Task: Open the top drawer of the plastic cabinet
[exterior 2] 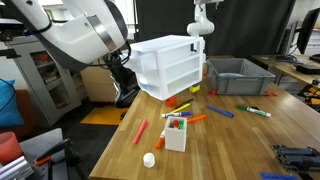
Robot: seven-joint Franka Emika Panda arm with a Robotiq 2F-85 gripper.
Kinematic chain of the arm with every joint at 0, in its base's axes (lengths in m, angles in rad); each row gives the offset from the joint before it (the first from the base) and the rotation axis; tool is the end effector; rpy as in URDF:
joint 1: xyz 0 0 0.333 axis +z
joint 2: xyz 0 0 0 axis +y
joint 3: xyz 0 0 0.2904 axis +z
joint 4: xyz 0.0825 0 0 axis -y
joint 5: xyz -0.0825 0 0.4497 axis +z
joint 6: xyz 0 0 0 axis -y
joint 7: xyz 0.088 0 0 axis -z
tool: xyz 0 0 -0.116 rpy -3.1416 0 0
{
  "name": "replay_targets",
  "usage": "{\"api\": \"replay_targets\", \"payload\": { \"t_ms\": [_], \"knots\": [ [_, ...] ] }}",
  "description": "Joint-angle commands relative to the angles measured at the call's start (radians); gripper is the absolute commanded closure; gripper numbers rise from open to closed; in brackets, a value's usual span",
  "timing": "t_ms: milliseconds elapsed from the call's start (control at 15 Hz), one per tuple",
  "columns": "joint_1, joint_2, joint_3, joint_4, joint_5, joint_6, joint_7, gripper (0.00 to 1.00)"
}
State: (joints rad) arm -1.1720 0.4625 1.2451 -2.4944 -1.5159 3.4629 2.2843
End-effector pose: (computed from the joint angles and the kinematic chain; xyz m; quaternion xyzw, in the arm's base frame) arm 0.4488 0.1910 0.2441 -0.8344 0.3360 -0.0894 0.4275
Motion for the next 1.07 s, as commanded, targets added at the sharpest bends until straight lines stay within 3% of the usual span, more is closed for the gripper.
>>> {"api": "replay_targets", "payload": {
  "t_ms": [0,800,933,1000],
  "knots": [
    [-0.062,0.036,0.037,-0.045,-0.099,-0.001,0.037,0.95],
    [-0.135,0.079,0.105,-0.051,-0.177,-0.001,0.065,0.94],
    [-0.149,0.091,0.125,-0.044,-0.181,-0.001,0.063,0.91],
    [-0.155,0.098,0.136,-0.041,-0.183,-0.001,0.063,0.74]
  ]
}}
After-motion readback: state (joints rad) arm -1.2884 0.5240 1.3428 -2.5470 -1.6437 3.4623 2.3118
